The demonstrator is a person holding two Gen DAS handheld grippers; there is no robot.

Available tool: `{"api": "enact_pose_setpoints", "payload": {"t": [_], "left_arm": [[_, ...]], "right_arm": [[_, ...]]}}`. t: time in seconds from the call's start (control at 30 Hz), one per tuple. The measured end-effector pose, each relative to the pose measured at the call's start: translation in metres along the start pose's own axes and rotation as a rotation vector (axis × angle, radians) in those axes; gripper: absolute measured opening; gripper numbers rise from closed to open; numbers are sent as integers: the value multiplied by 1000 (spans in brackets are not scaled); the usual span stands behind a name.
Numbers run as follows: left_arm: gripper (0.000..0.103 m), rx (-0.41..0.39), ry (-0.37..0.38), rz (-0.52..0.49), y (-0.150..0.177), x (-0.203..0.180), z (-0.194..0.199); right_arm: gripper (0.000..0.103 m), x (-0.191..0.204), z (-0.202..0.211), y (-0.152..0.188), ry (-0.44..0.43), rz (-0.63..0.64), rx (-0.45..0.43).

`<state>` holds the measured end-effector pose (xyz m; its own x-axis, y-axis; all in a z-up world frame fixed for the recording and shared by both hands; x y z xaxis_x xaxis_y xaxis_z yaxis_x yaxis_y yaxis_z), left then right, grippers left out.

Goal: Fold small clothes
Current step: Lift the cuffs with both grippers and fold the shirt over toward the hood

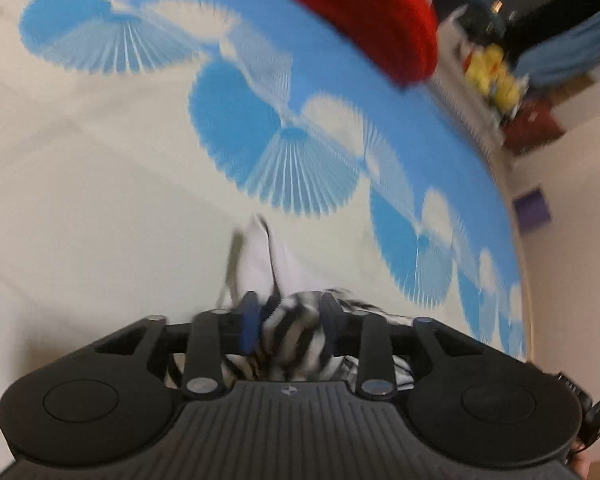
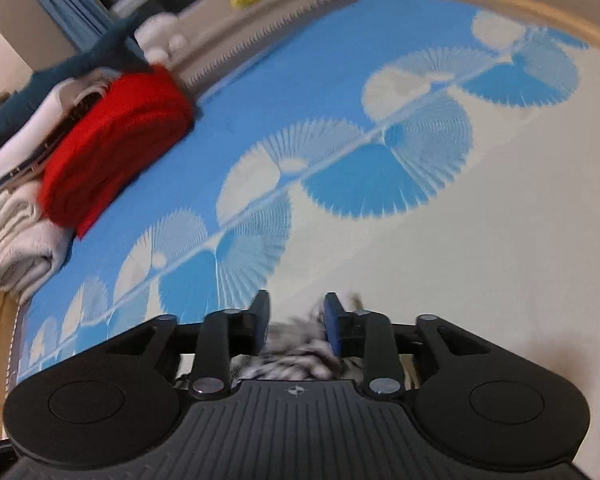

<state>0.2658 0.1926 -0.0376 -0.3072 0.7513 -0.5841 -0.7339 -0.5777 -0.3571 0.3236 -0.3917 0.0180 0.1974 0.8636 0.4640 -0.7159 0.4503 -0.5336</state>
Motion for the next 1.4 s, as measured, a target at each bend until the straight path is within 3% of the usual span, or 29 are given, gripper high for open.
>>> {"api": "enact_pose_setpoints", "payload": {"t": [0.07, 0.1, 0.17, 0.23, 0.33, 0.43, 0.6, 0.73, 0.97, 1.07, 1.1, 1.13, 1.17, 1.23, 1.33, 1.4], "left_arm": [[39, -35, 10, -32, -8, -4, 5], [40, -52, 30, -84, -11, -12, 7], [54, -37, 73, -234, -10, -31, 9], [71, 20, 87, -382, 1, -44, 3], [75, 66, -2, -616, 26, -58, -10], [85, 86, -67, -785, 44, -61, -20], [85, 148, -193, -901, 57, -46, -44], [85, 74, -218, -887, 47, -50, -51], [80, 9, -222, -848, 27, -67, -69], [45, 40, -176, -820, 20, -71, -76], [27, 46, -153, -810, 17, -73, -78], [17, 34, -140, -802, 13, -75, -78], [16, 4, -133, -793, 7, -77, -76], [13, -64, -120, -720, -9, -79, -71], [13, -170, -111, -606, -29, -79, -63], [13, -196, -135, -574, -34, -79, -68]], "right_arm": [[39, -7, -7, 10, -11, 49, -19], [40, -10, -14, 17, 1, 62, 22], [41, -8, -25, 18, -21, 65, 87], [48, 8, -27, 21, -78, 188, 95], [58, 28, -34, 44, -63, 477, 168], [58, 36, -30, 71, -27, 703, 187], [60, 23, -33, 85, 42, 823, 205], [59, 21, -51, 82, 114, 883, 168], [58, 43, -76, 64, 130, 890, 48], [56, 51, -90, 55, 126, 875, 50], [53, 53, -93, 52, 120, 867, 52], [44, 55, -96, 49, 106, 860, 53], [27, 57, -99, 47, 87, 848, 63], [11, 61, -105, 40, 50, 803, 77], [9, 70, -96, 16, 19, 690, -40], [9, 73, -92, 3, 12, 615, -105]]}}
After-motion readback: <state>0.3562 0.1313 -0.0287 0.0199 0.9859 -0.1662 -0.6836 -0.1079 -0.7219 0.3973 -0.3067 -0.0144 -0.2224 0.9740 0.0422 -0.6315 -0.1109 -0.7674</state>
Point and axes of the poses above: each gripper's, at about its wrist camera, not at the fingertips, and z roughly against the way its jaws point, x to its left, y to its underside, the point moved 5 cm from there along -z, roughly the way its jaws point, and after that the axes turned 2 degrees about y, right-handed, at the moved point
